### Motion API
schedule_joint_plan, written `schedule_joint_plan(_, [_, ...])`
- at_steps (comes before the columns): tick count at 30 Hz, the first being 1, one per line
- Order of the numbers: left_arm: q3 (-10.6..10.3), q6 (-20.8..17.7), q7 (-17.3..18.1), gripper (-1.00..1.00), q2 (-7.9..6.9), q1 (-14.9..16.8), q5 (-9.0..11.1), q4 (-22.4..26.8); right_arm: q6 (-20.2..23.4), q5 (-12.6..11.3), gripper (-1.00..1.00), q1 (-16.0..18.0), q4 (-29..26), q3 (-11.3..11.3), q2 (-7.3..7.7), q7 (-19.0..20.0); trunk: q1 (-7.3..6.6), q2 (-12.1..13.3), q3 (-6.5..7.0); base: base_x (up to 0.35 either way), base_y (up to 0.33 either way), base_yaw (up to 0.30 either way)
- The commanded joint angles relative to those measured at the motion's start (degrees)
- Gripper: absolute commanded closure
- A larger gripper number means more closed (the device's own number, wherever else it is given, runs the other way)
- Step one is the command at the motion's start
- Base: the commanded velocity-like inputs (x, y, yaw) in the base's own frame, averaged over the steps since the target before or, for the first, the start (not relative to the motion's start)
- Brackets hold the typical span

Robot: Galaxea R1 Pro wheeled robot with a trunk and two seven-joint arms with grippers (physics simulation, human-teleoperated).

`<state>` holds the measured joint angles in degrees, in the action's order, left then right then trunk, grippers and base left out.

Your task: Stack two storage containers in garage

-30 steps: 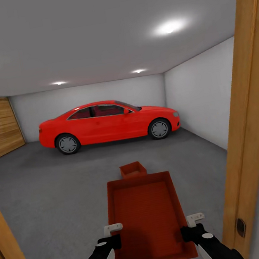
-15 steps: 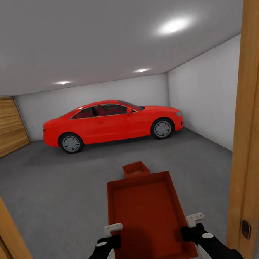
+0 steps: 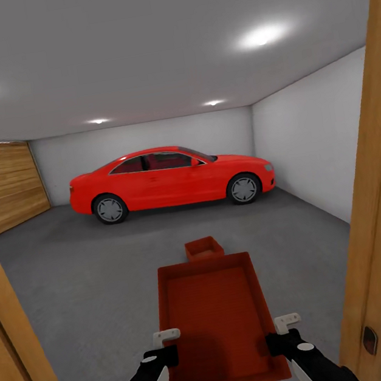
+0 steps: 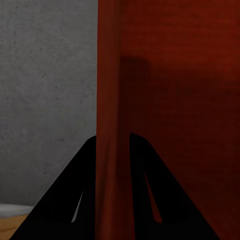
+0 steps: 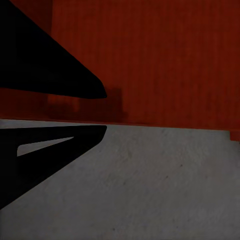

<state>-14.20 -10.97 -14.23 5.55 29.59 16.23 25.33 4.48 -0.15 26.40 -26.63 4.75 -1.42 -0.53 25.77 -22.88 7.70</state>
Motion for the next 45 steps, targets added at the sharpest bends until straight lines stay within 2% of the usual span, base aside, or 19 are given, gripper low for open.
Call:
schedule_joint_plan(1, [-0.03, -0.28, -0.63, 1.0, 4.45, 0.03, -0.5, 0.5, 0.34, -0.11, 1.0, -0.03, 0.03, 0.08, -3.85, -0.09, 0.02, -0.05, -0.03, 0.0, 0.0, 0.002])
schedule_joint_plan(23, [-0.03, -0.26, -0.71, 1.0, 4.45, 0.0, -0.5, 0.5, 0.34, -0.11, 1.0, -0.03, 0.04, 0.08, -3.85, -0.09, 0.02, -0.05, -0.03, 0.041, 0.026, 0.0])
schedule_joint_plan(30, [-0.03, -0.2, -0.64, 1.0, 4.45, 0.01, -0.52, 0.5, 0.35, -0.11, 1.0, -0.03, 0.05, 0.08, -3.85, -0.09, 0.02, -0.05, -0.03, 0.225, 0.0, 0.0])
schedule_joint_plan(45, [-0.03, -0.19, -0.71, 1.0, 4.45, 0.01, -0.57, 0.51, 0.35, -0.11, 1.0, -0.03, 0.03, 0.08, -3.85, -0.09, 0.02, -0.05, -0.03, 0.057, 0.0, 0.0])
